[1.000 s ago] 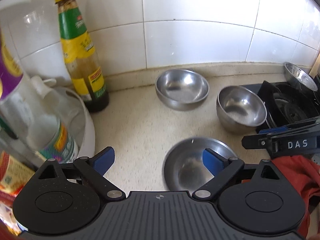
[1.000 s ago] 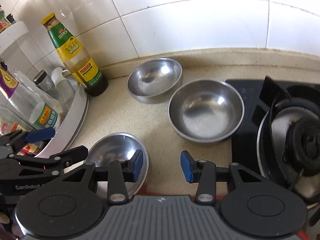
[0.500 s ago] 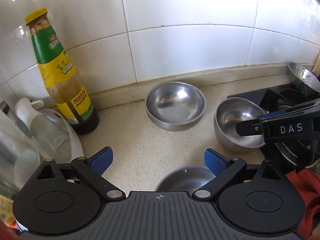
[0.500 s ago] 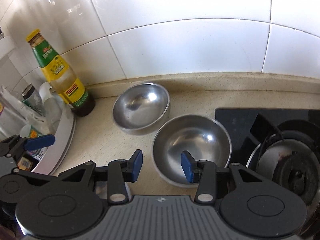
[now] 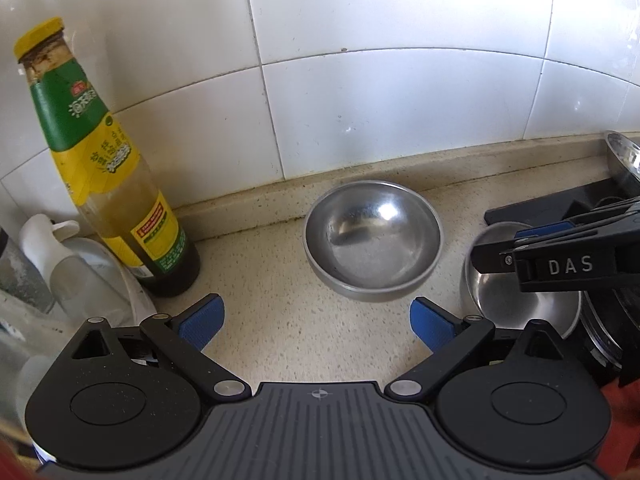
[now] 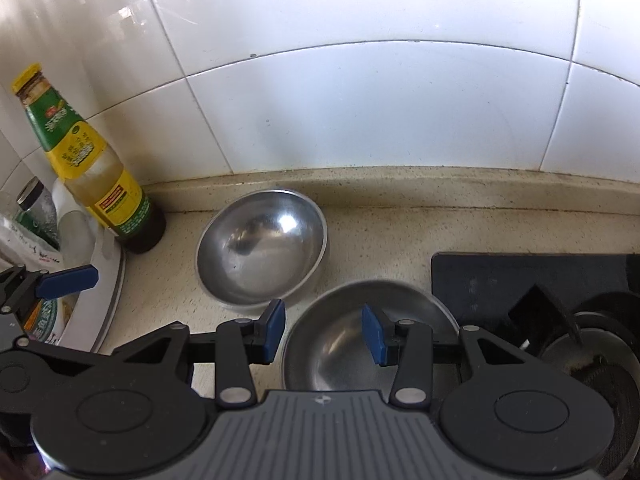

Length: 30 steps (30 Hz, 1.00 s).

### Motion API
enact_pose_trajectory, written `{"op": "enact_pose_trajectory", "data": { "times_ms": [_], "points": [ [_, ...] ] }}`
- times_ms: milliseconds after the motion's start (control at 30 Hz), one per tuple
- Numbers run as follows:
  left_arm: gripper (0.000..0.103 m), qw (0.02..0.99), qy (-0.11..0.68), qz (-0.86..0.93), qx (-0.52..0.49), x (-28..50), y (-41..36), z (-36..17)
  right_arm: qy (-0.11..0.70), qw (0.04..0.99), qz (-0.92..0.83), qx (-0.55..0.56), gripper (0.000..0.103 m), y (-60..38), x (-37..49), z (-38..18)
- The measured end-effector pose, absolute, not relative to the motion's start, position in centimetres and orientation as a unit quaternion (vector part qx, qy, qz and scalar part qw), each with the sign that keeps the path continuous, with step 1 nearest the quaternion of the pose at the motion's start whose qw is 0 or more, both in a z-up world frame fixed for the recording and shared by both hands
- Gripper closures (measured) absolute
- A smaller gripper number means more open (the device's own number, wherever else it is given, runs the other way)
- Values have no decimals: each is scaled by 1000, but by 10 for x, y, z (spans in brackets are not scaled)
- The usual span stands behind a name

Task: Organize plates and bowls
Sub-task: 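Move both tools to the steel bowl against the wall tiles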

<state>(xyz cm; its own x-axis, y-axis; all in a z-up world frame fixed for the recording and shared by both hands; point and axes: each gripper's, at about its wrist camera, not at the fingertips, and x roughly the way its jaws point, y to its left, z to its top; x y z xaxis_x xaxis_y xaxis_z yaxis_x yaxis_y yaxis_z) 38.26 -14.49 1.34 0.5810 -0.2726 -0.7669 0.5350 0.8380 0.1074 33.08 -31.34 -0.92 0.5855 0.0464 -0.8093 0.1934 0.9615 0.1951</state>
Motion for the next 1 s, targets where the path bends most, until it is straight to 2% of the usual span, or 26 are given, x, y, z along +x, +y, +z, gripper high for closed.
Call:
{"op": "enact_pose_trajectory", "data": {
  "times_ms": [1000],
  "points": [
    [1, 868, 416, -219, 156, 442, -169, -10, 455, 882, -34, 120, 60, -317, 400, -25]
  ]
}}
